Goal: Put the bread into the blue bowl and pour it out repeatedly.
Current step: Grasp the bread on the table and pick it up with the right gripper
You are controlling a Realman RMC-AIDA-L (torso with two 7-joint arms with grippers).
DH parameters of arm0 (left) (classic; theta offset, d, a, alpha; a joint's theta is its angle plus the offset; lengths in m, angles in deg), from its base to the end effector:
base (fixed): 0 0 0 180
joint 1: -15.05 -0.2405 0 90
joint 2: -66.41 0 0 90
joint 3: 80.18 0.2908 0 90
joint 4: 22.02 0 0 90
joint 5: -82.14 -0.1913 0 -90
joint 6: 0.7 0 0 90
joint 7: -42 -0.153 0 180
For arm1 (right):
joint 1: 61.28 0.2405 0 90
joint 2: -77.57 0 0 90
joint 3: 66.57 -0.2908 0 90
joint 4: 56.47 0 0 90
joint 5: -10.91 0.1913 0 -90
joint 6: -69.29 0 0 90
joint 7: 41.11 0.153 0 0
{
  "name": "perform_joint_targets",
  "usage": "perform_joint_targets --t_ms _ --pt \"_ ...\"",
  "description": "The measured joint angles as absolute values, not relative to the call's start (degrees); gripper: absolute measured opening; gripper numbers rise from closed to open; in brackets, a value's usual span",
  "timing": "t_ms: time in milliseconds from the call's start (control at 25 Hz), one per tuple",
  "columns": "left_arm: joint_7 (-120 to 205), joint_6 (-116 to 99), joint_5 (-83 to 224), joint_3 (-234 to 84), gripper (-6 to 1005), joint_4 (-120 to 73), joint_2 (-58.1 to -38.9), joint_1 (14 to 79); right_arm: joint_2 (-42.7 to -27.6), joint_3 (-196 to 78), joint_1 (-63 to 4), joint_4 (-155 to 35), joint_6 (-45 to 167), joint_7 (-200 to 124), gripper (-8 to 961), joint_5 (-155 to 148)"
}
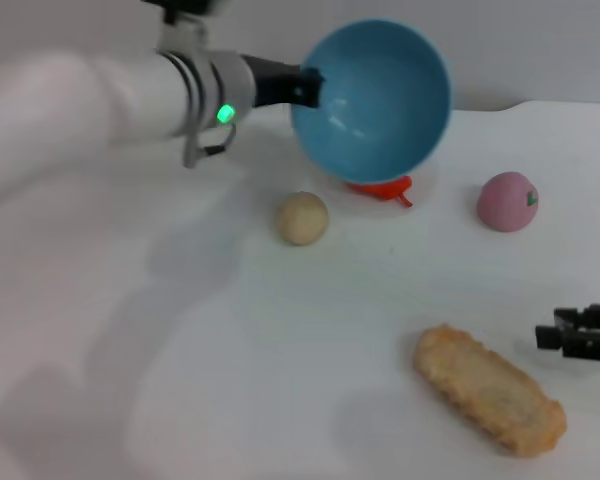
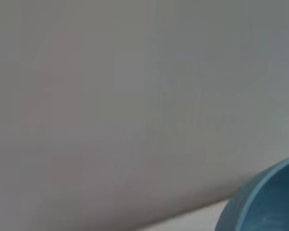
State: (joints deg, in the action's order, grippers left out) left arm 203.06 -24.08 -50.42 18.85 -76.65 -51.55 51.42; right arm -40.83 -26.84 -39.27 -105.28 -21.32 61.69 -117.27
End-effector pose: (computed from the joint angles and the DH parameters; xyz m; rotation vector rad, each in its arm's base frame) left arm -0.1956 0.4379 -0.0748 -2.1635 -0.9201 -0.3043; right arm 0.3365 0.2913 -0.0043 -2.6090 1.2069 0.3541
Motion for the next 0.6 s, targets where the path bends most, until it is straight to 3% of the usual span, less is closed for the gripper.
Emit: perform_joint_targets --t_ms 280,600 --pt "202.62 -51.78 -50.52 1.12 24 -83.32 -51.17 49.74 -40.77 -20.11 -35.68 -109.42 -21.68 67.67 537 -124.97" --pt "202.68 -62.11 -50.72 -6.88 24 -85.30 -50.94 45.77 -40.91 -13.36 -33.83 -109.94 -21.96 68.33 537 -125.26"
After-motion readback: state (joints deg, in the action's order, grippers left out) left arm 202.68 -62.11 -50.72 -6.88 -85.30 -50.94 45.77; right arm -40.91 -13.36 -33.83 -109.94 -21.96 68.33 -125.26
